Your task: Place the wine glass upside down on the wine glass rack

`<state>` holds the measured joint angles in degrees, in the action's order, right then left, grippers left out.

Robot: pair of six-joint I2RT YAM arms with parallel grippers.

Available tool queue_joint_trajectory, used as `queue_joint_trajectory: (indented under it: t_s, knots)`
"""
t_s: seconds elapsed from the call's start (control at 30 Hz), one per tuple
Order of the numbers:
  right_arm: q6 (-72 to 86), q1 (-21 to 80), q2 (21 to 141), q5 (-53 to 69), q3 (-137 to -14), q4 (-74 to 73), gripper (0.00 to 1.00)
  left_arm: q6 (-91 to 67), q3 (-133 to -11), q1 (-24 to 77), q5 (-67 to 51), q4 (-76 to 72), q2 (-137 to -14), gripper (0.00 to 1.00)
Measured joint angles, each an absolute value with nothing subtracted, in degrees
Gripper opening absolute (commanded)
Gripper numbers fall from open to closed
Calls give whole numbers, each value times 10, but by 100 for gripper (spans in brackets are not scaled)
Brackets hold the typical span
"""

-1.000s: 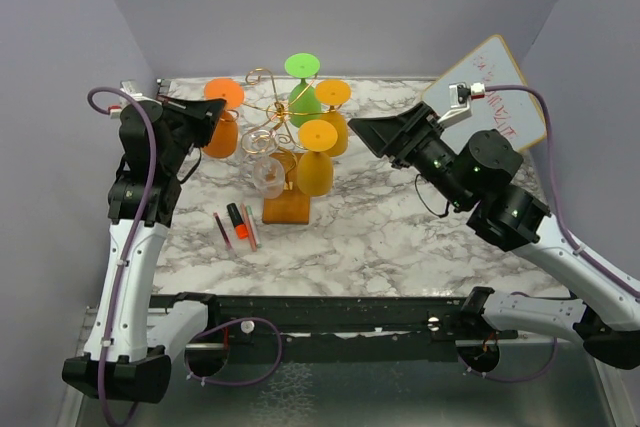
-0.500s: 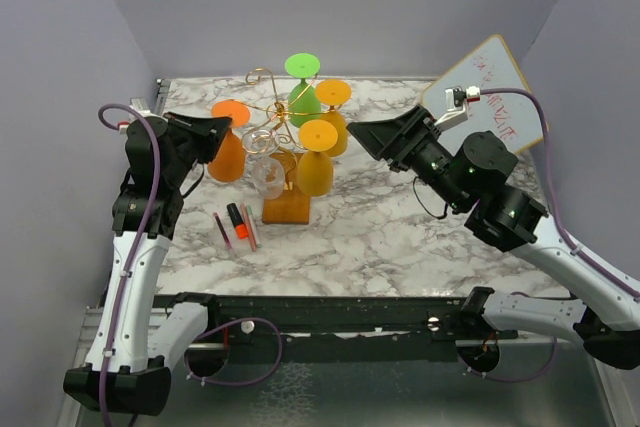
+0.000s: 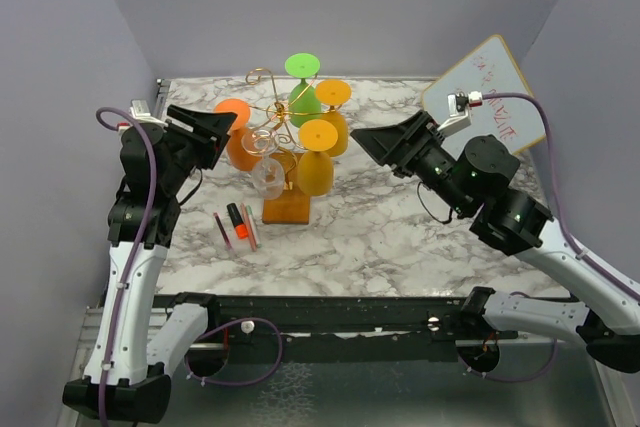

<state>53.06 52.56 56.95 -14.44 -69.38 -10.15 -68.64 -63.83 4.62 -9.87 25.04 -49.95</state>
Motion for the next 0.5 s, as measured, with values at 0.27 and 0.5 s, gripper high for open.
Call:
queue_joint_trajectory:
  t_s: [0.27, 0.5]
  knots:
    - [541, 526, 529, -162, -674, -152, 68, -602, -648, 46, -98, 295, -464, 85]
    - [555, 526, 468, -196, -659, -213, 68, -413, -790, 46, -44, 327, -473, 91]
